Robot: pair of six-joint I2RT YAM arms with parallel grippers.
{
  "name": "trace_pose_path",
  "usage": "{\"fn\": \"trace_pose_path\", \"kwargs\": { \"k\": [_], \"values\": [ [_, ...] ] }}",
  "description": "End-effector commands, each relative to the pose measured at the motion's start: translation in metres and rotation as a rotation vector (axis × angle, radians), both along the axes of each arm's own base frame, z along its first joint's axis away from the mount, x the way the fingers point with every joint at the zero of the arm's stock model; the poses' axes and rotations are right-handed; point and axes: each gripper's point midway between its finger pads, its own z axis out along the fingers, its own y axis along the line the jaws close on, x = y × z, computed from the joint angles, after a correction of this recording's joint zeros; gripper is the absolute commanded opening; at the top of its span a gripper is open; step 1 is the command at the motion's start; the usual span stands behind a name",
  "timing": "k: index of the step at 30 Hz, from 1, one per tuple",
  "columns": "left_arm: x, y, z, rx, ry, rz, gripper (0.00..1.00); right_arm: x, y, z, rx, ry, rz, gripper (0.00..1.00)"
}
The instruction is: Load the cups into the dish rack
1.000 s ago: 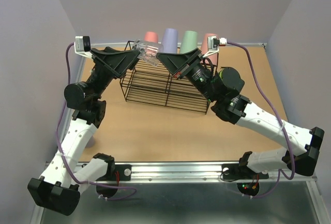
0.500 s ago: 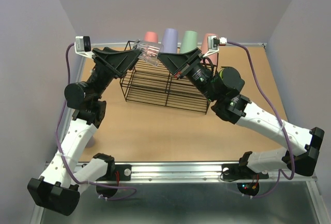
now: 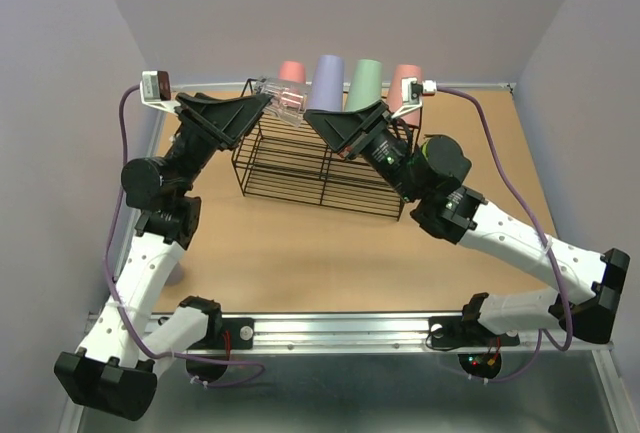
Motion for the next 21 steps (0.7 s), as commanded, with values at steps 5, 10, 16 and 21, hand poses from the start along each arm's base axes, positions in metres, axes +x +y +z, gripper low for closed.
{"fn": "trace_pose_path", "kwargs": {
  "k": [5, 10, 16, 21],
  "values": [
    [-0.016, 0.016, 0.018, -0.023, -0.1, 0.062, 0.0, -0.004, -0.014, 0.001, -0.018, -0.004, -0.028, 0.68],
    [-0.012, 0.018, 0.01, 0.027, -0.09, 0.095, 0.0, -0.006, -0.023, 0.001, -0.04, -0.005, -0.052, 0.8],
    [0.016, 0.025, -0.03, 0.361, 0.003, 0.29, 0.0, -0.01, -0.064, -0.012, -0.14, 0.012, -0.165, 0.83],
    [0.042, 0.05, -0.055, 0.625, 0.037, 0.503, 0.0, -0.019, -0.11, -0.027, -0.189, 0.041, -0.267, 0.83]
  ]
}}
